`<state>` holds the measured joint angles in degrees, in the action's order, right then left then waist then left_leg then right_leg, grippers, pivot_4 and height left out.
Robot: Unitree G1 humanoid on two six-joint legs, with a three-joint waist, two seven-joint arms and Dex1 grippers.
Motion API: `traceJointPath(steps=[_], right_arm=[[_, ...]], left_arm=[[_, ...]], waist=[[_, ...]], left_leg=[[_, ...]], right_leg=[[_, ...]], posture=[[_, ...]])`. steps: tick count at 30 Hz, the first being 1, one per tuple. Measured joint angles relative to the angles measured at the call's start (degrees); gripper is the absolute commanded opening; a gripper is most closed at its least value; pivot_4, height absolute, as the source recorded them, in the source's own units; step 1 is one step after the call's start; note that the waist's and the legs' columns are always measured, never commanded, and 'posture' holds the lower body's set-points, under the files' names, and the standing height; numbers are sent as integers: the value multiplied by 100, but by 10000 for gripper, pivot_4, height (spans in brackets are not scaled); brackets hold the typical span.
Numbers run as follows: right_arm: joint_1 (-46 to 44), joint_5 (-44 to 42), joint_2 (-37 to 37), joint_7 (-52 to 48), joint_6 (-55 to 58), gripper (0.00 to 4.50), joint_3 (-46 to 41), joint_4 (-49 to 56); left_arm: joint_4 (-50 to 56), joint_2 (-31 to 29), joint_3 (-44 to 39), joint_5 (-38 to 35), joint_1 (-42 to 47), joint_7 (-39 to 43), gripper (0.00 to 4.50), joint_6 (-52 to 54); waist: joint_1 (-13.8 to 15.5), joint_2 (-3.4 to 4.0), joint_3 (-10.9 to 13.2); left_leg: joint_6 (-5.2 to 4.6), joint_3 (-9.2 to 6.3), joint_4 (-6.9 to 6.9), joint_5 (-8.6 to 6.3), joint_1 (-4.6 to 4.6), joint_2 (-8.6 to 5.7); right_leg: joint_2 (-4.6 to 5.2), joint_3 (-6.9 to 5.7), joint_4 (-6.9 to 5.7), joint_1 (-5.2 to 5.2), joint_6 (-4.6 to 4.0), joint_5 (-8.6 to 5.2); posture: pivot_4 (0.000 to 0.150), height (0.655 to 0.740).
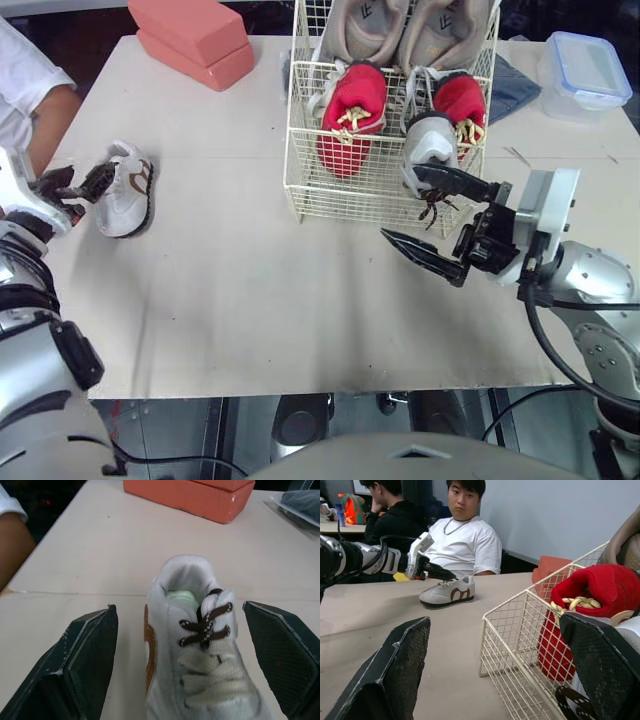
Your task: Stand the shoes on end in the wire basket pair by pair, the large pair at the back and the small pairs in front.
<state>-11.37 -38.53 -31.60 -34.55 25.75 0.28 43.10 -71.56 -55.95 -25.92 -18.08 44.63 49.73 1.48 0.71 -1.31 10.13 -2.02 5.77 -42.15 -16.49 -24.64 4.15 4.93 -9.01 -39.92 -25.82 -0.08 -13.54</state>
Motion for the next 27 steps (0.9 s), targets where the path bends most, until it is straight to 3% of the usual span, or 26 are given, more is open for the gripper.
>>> traceJointPath(steps=[11,12,14,15,16,24,27], right_arm=[[109,164,126,18,-101,40638,9,-21],[112,183,140,26,-103,40948,15,-20],[112,199,158,28,-105,40948,43,-20],[125,222,165,29,-108,40948,55,-20],[125,227,166,29,-109,40948,55,-20],[122,348,203,-7,-151,40948,106,-34],[115,376,221,-31,-164,40948,119,-72]], left_arm=[[-350,-29,416,533,417,63,43278,660],[-350,-32,461,601,487,47,39336,662],[-350,-47,488,654,522,51,36068,664],[-352,-57,506,687,603,47,30326,692],[-352,-60,506,689,611,47,30326,693],[-393,-243,679,939,724,345,593,1049],[-393,-308,876,1116,865,526,95,1208]], waist=[[-3,-3,-1],[-2,-3,-1],[-1,-3,-1],[1,-4,-1],[2,-4,-1],[-6,-5,-1],[-6,-5,-1]], left_leg=[[0,-1,-3,0,0,0],[0,-1,-4,0,-1,0],[0,0,-4,0,0,0],[0,-2,-5,0,-2,0],[0,-2,-6,0,-2,0],[1,1,-6,0,-1,0],[1,1,-7,0,-1,-1]], right_leg=[[0,1,-4,-1,-1,1],[0,1,-4,-1,-2,1],[0,1,-4,-1,-2,1],[0,0,-4,-1,-1,1],[0,0,-4,-1,-2,1],[-1,1,-5,-2,0,0],[-1,1,-6,-2,1,-1]], posture=[[1500,6860],[1500,6860],[1500,6860],[1500,6860],[1500,6860],[1500,6860],[1500,6860]])
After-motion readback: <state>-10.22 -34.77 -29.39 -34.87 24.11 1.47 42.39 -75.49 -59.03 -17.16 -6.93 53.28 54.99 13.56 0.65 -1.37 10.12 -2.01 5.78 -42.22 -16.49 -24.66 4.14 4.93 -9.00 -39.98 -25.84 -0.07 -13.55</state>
